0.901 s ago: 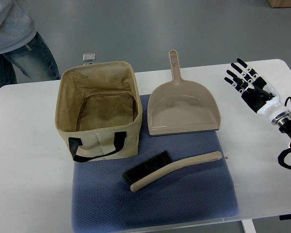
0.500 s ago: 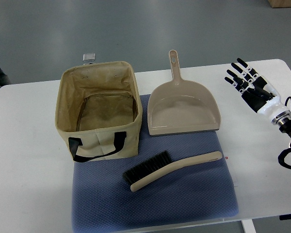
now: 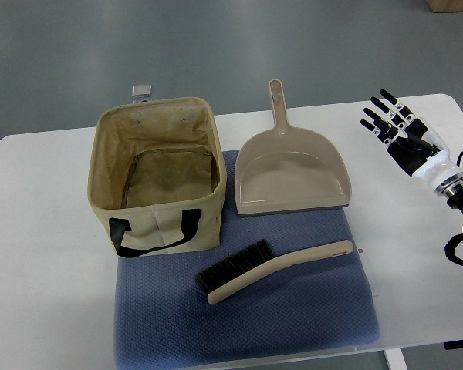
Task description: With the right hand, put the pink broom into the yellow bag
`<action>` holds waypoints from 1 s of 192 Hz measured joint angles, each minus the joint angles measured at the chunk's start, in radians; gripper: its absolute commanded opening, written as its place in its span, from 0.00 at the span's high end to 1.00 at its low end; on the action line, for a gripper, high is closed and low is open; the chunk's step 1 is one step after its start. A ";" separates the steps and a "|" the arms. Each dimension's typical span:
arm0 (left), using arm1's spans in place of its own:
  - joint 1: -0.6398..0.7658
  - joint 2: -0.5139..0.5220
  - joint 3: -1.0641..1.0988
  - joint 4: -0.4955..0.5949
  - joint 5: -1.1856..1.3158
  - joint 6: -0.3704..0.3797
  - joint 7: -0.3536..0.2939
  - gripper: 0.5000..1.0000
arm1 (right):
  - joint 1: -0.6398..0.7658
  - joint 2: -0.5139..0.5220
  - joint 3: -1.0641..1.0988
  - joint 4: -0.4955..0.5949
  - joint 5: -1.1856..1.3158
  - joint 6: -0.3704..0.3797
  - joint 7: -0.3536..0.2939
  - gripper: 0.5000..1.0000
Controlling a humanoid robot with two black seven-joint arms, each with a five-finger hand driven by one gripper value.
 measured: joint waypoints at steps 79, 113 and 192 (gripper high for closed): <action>0.000 0.000 0.000 0.000 0.000 0.000 0.000 0.00 | -0.006 -0.010 0.001 -0.002 0.000 0.009 0.003 0.13; 0.000 0.000 0.000 0.000 0.000 0.000 0.000 0.00 | -0.007 -0.017 0.001 -0.003 0.000 0.010 0.005 0.13; 0.000 0.000 0.000 0.000 0.000 0.000 0.000 0.00 | -0.006 -0.017 0.001 -0.001 0.000 0.012 0.003 0.13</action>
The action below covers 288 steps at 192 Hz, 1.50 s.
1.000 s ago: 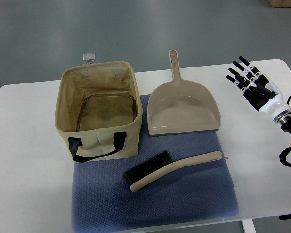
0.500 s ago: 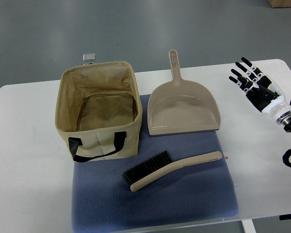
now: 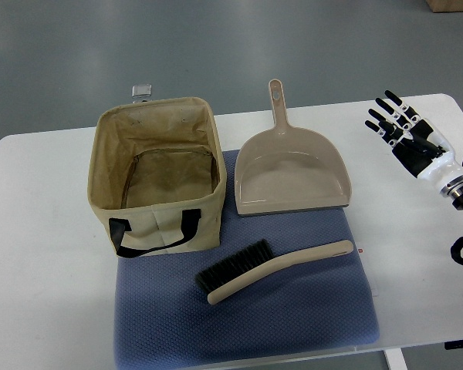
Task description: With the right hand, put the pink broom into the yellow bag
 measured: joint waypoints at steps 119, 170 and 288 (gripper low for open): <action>0.000 0.000 0.000 0.000 0.000 0.000 0.000 0.00 | 0.004 0.000 -0.018 0.003 -0.014 0.002 -0.002 0.14; 0.000 0.000 0.000 0.000 0.000 0.000 0.000 0.00 | 0.013 -0.026 -0.070 0.058 -0.060 -0.001 -0.002 0.14; 0.000 0.000 0.000 0.000 0.000 0.000 -0.001 0.00 | 0.018 -0.230 -0.215 0.438 -0.707 -0.112 0.096 0.14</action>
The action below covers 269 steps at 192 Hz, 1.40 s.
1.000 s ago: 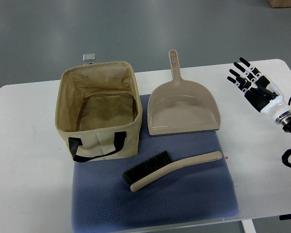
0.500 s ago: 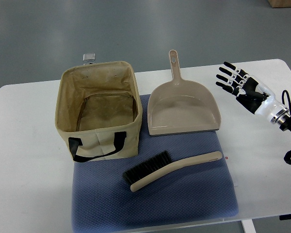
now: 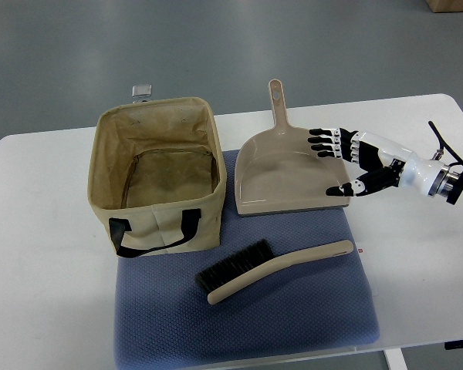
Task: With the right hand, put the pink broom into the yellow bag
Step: 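Move the right hand down toward the beige brush handle, then close the right hand around the brush handle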
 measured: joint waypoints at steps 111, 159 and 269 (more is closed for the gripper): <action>0.000 0.000 0.000 0.000 0.000 0.000 0.000 0.00 | 0.001 -0.146 -0.207 0.294 -0.557 -0.275 -0.005 0.26; 0.000 0.000 0.000 0.000 0.000 0.000 0.000 0.00 | 0.000 -0.151 -0.300 0.336 -0.667 -0.379 -0.043 0.43; 0.000 0.000 0.000 0.000 0.000 0.000 0.000 0.00 | -0.007 -0.073 -0.337 0.337 -0.804 -0.430 -0.162 0.61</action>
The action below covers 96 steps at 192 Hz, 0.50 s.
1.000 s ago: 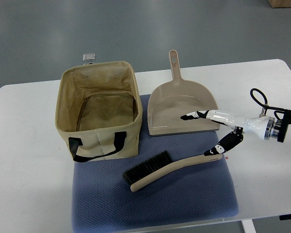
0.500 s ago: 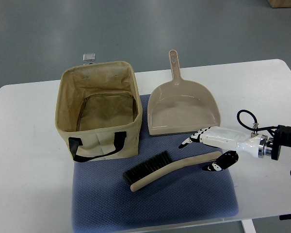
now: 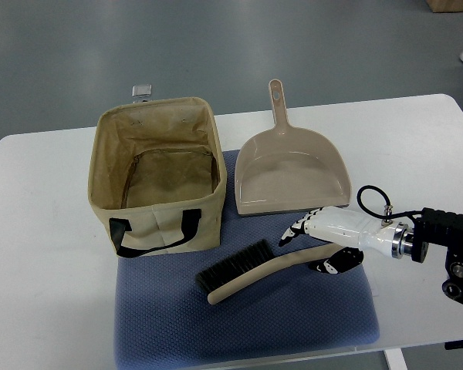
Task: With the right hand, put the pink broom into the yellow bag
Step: 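Close the right hand around the brush handle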
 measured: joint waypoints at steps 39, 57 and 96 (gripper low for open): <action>0.000 0.000 0.000 0.000 0.000 0.000 0.000 0.00 | -0.004 0.010 -0.014 -0.002 -0.028 -0.019 -0.018 0.61; 0.000 0.000 0.000 0.000 0.000 0.000 0.000 0.00 | -0.005 0.010 -0.017 -0.004 -0.035 -0.023 -0.025 0.61; 0.000 0.000 0.000 0.000 0.000 0.000 0.000 0.00 | -0.008 0.026 -0.028 -0.012 -0.054 -0.038 -0.026 0.65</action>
